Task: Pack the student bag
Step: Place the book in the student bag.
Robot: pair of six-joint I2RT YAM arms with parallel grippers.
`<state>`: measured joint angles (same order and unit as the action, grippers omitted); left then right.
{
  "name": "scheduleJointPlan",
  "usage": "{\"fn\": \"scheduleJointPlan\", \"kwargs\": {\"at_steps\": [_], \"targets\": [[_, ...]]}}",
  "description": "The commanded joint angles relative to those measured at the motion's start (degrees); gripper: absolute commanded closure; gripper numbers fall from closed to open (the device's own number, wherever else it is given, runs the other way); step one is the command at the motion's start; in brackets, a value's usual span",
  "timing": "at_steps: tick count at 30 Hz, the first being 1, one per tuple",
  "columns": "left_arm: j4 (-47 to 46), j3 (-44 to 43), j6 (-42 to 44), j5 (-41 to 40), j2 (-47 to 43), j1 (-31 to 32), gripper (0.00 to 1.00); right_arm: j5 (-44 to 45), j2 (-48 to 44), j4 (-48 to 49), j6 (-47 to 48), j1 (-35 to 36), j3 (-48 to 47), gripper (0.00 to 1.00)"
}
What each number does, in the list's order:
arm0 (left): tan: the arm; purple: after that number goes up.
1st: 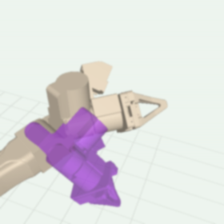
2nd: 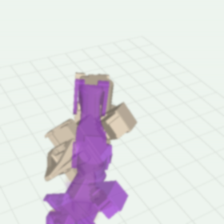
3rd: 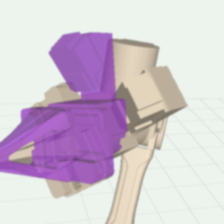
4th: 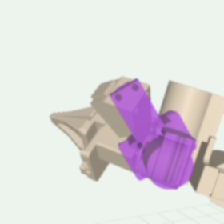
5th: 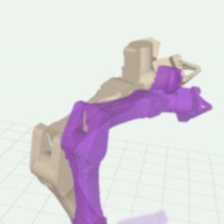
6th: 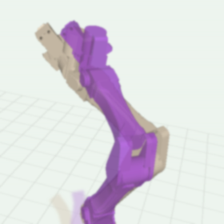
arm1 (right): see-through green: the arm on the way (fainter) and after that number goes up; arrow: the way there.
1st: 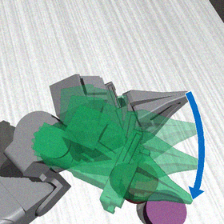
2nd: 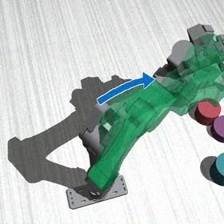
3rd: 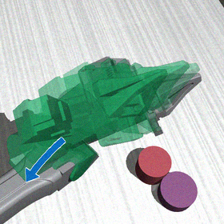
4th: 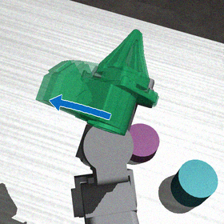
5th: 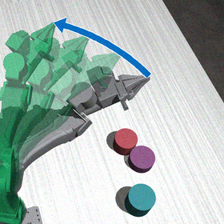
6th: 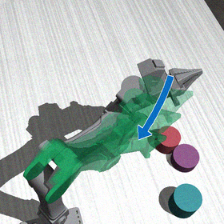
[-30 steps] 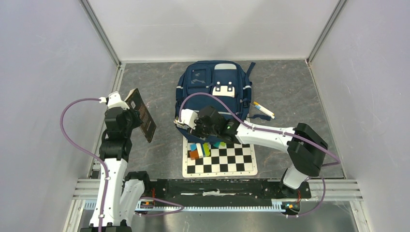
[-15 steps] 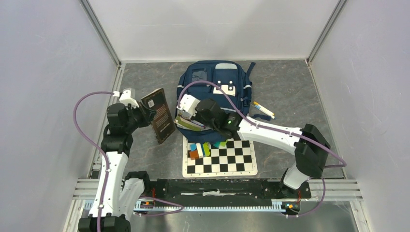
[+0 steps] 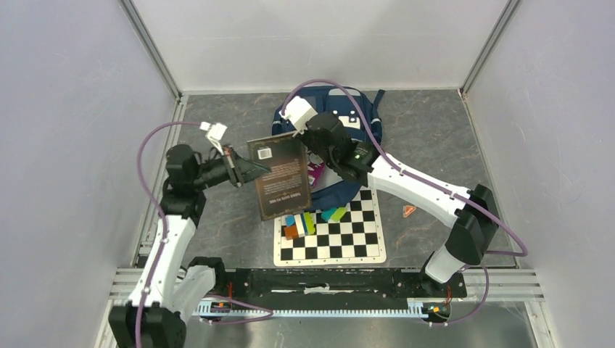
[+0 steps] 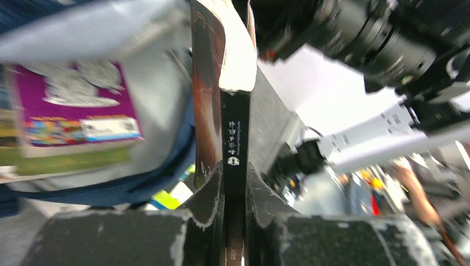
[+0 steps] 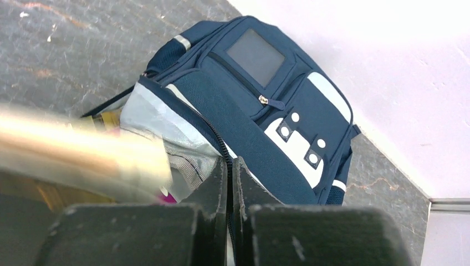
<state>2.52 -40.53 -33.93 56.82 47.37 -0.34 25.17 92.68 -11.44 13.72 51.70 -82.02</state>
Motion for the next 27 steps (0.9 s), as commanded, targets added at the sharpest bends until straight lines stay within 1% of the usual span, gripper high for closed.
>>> {"fn": "scheduleJointPlan", "kwargs": {"at_steps": [1,4,5,7,10,13,17,22,24,25,27], "targets": [[-5.3,-1.5,-5.2,8.0,8.5,8.6,0.98,4.4,-0.9,4.6,-1.0,-1.5,-7.0,1.00],[1.5,-5.9,0.3,4.0,17.8,16.1,0.98,4.0,-1.3,5.5,-1.4,-1.4,-8.2,1.00],[2.0,-7.2,0.9,2.2,19.9,18.0,0.98,4.1,-1.3,5.5,-1.3,-1.4,-8.5,1.00],[2.0,-9.3,1.0,-2.5,23.3,19.5,0.98,2.9,-1.8,5.5,-1.4,-1.4,-8.5,1.00],[-1.6,-11.1,-2.6,-8.4,26.8,19.7,0.98,0.5,-3.4,6.8,-1.9,-1.4,-6.4,1.00],[-12.7,-9.4,-8.9,-12.6,29.7,19.7,0.98,-2.2,-5.4,9.0,-2.7,-1.3,-2.5,1.00],[-20.0,-8.6,-12.0,-20.0,34.0,19.6,0.98,-4.3,-8.3,11.0,-4.1,-1.3,2.8,1.00],[-25.3,-9.0,-12.1,-30.5,39.2,19.7,0.98,-5.0,-11.4,15.6,-5.3,-0.9,9.9,1.00],[-25.4,-9.5,-10.7,-34.5,41.0,19.7,0.98,-5.1,-11.9,16.6,-5.7,-0.8,11.7,1.00],[-24.4,-10.4,-10.1,-34.8,42.4,19.6,0.97,-5.2,-12.0,16.9,-5.8,-0.6,12.3,1.00],[-21.1,-13.0,-8.9,-34.2,45.2,19.5,0.91,-5.1,-12.2,17.6,-6.1,-0.3,13.5,1.00]]}}
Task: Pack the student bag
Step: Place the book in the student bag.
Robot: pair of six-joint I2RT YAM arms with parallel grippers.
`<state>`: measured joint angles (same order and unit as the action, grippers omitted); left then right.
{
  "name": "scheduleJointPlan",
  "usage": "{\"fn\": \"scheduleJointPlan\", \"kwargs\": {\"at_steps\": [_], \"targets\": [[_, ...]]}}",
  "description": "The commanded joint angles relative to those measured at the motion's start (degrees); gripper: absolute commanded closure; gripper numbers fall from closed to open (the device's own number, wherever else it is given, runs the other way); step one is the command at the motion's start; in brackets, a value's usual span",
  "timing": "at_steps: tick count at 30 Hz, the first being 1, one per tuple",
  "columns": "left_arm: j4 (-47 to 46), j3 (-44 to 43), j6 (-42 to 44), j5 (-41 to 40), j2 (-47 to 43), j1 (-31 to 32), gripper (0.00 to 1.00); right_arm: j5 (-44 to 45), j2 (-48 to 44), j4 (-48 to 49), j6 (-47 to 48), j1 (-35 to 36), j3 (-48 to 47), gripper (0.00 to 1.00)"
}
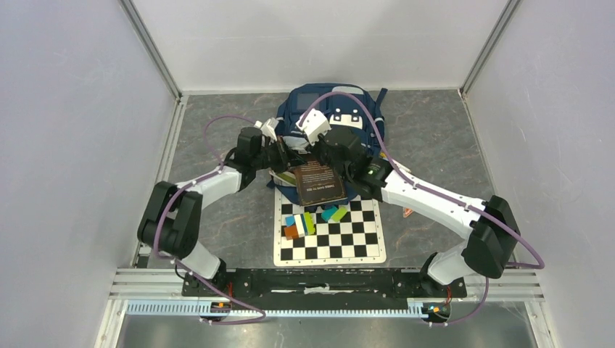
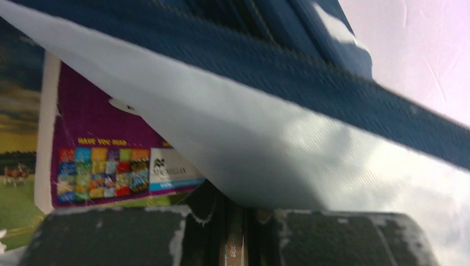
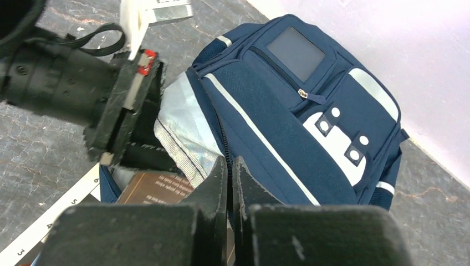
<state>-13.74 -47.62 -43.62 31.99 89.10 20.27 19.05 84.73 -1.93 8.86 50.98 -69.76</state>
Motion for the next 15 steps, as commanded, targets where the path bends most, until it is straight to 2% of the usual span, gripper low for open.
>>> {"fn": "scheduleJointPlan", "kwargs": {"at_steps": [1,2,5,9,13,15], "targets": [[-3.1,-7.1,1.0,-9.3,4.8,-1.0,0.88,0.8,-4.5,8.9,-1.4,0.6,2.2,1.00],[-2.0,-7.7,1.2,-9.7,5.6,-1.1,0.85,0.6,-4.7,9.9,-1.3,0.8,3.0,1.00],[2.3,-9.4,1.8,-11.5,6.6,-1.0,0.63,0.5,-4.9,10.9,-1.2,1.6,4.5,1.00],[6.7,-6.9,5.2,-18.9,1.2,-1.0,0.33,1.0,-4.9,11.4,-1.5,2.3,5.5,1.00],[12.0,-3.2,9.2,-24.1,-7.9,-1.0,0.14,1.0,-4.9,11.8,-1.8,2.9,6.2,1.00],[15.5,-1.0,10.6,-25.1,-12.8,-1.0,0.10,1.0,-4.7,11.9,-1.8,3.0,6.3,1.00]]}}
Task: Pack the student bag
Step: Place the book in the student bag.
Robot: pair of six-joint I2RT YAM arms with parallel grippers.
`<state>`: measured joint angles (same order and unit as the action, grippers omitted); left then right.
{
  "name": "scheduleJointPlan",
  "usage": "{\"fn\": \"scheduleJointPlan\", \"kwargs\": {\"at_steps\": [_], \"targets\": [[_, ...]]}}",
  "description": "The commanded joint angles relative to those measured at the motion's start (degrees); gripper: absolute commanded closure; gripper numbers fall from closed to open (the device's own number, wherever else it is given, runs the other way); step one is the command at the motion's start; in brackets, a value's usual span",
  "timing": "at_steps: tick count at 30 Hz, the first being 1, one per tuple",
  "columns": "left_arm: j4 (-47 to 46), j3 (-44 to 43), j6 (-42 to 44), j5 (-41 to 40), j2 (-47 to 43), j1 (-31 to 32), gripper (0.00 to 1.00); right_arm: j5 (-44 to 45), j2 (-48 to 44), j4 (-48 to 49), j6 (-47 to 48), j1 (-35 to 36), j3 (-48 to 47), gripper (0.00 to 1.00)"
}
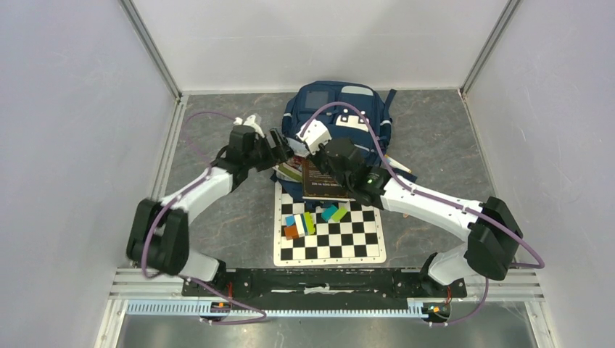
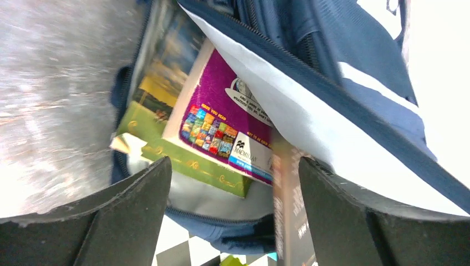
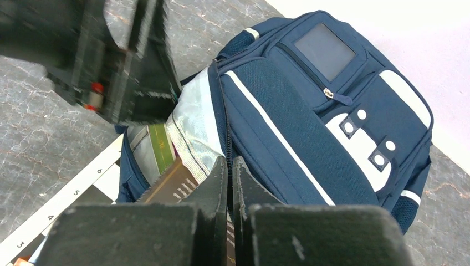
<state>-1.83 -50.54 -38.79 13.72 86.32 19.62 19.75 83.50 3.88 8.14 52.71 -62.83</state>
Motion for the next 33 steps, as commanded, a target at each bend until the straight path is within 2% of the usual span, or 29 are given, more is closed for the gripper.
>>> {"fn": "scheduleJointPlan", "kwargs": {"at_steps": [1,7,12,14,15,17,24,33], "targets": [[4.8,3.4,6.0,-6.9,-12.8,-0.2,0.09,0.3,-3.4,6.2,-1.1,1.3,-0.6,1.00],[5.4,13.7,-0.5,-1.6,-26.7,1.7,0.09,0.7,-3.3,6.2,-1.1,1.6,0.4,1.00],[-2.1,21.8,-10.4,1.9,-31.2,5.8,0.12,0.9,-3.7,6.3,-1.7,1.8,1.4,1.00],[-6.2,24.3,-14.2,2.1,-30.5,8.0,0.18,0.9,-3.8,6.3,-2.0,1.9,1.7,1.00],[-8.3,25.0,-15.7,2.2,-29.8,9.0,0.26,0.9,-3.7,6.3,-2.1,2.0,1.8,1.00],[-11.4,25.6,-17.5,2.0,-27.3,10.9,0.35,0.9,-3.9,6.1,-2.2,2.1,1.7,1.00],[-21.3,25.2,-22.2,1.5,-17.9,13.5,0.37,1.3,-5.0,5.7,-2.1,2.4,1.7,1.00],[-23.6,22.5,-23.5,1.1,-10.2,14.6,0.42,1.4,-5.7,5.7,-1.9,2.5,1.8,1.00]]}}
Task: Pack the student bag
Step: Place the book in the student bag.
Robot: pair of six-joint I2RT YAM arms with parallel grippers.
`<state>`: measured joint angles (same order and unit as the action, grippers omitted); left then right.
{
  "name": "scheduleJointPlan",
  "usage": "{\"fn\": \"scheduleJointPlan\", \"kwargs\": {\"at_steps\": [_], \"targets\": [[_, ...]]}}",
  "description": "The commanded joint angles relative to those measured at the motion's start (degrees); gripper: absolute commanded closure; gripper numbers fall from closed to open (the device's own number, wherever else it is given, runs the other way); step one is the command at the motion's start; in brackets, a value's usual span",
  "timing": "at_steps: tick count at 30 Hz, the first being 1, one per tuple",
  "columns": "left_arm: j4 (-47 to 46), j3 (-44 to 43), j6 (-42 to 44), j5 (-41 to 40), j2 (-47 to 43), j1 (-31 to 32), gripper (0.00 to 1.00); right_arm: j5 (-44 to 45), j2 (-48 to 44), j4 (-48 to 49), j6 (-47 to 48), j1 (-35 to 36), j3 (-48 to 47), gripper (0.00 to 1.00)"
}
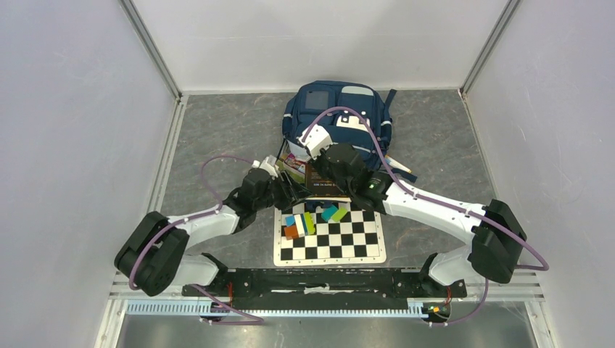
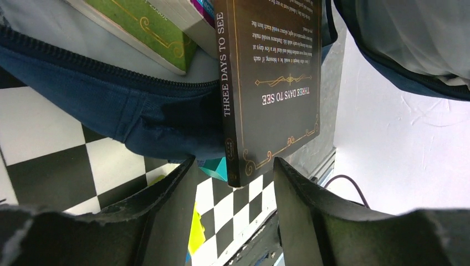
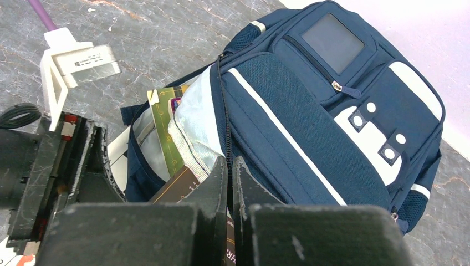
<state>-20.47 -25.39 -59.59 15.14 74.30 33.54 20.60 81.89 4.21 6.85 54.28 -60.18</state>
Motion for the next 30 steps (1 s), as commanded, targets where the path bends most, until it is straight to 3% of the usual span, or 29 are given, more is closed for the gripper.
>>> {"fn": "scheduleJointPlan", "kwargs": {"at_steps": [1,5,10,16,23,30], "targets": [[-5.6,-2.6,-3.2,-0.2,2.4,0.9,0.44,0.6,-4.1,5.4,-0.5,0.9,-0.8,1.00],[-7.1,-3.0,-4.5,0.0,4.2,2.2,0.48,0.7,-4.1,5.5,-0.4,0.9,-1.0,1.00],[-11.9,-2.2,-7.6,-0.3,5.2,2.5,0.60,0.7,-4.3,5.7,-0.3,0.9,-0.9,1.00],[-16.8,-1.5,-10.8,-5.4,3.4,2.5,0.97,0.9,-4.7,5.6,-0.3,0.9,0.0,1.00],[-16.4,-1.6,-9.7,-17.4,-0.5,2.3,0.98,1.4,-5.6,5.6,-0.1,1.0,1.5,1.00],[-16.1,-8.2,-4.0,-23.7,5.2,2.0,0.98,1.2,-5.5,5.7,-0.3,1.1,2.1,1.00]]}}
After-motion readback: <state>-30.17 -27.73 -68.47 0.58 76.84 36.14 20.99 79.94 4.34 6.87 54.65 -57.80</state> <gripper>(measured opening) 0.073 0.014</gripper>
